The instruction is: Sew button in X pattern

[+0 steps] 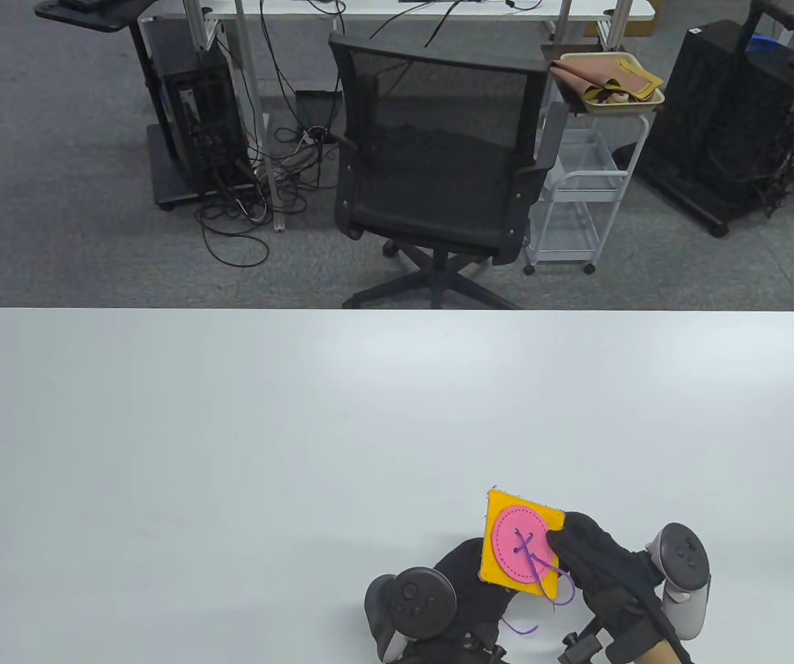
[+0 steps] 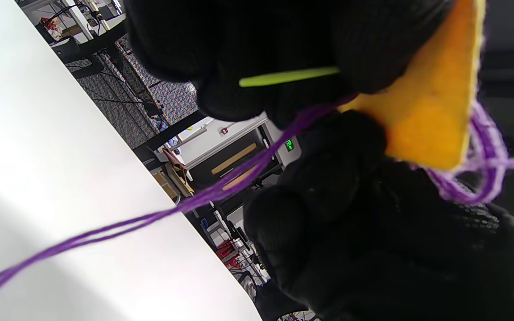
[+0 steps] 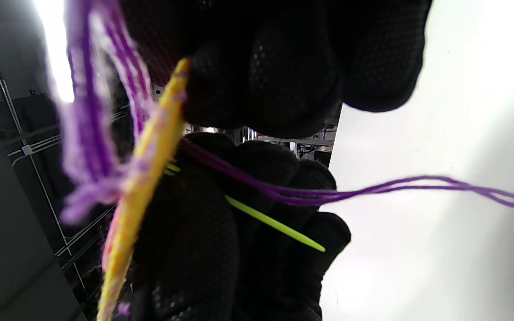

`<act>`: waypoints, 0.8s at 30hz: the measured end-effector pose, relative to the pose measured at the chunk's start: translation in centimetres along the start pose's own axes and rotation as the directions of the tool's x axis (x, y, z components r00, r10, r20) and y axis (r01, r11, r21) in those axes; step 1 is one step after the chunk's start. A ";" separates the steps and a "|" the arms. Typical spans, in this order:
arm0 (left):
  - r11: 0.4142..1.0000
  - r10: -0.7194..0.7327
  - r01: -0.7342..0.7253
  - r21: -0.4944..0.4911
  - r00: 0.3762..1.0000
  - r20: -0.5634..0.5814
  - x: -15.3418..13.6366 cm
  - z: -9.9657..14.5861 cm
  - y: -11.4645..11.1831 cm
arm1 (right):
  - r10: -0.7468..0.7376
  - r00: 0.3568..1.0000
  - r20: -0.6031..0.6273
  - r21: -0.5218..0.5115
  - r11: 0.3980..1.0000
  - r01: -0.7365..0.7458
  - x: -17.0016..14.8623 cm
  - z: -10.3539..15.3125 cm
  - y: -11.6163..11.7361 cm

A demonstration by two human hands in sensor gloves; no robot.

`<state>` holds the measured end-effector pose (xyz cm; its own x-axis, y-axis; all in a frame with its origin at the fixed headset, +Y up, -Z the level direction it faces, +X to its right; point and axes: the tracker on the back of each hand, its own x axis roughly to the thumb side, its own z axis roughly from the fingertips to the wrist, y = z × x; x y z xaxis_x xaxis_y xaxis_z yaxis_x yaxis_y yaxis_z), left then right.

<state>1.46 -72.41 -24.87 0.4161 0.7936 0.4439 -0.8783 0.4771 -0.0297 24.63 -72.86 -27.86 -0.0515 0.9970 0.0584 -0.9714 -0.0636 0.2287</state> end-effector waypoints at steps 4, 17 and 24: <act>1.000 -0.012 0.012 -0.002 1.000 0.000 0.0 0.0 0.0 | -0.007 1.000 -0.004 -0.003 1.000 0.007 0.0 0.0 0.0; 0.995 -0.099 0.099 0.005 0.995 -0.008 -0.5 -0.1 0.4 | -0.074 0.997 -0.010 -0.061 0.995 0.073 0.2 0.0 -1.7; 0.984 -0.180 0.180 0.002 0.983 -0.039 -1.4 -0.2 0.8 | -0.121 0.993 -0.003 -0.098 0.988 0.120 0.5 0.1 -3.0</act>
<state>0.27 -73.02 -25.72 0.5763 0.7088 0.4068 -0.7893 0.6117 0.0522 27.51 -72.22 -28.40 0.0654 0.9975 0.0274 -0.9885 0.0610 0.1381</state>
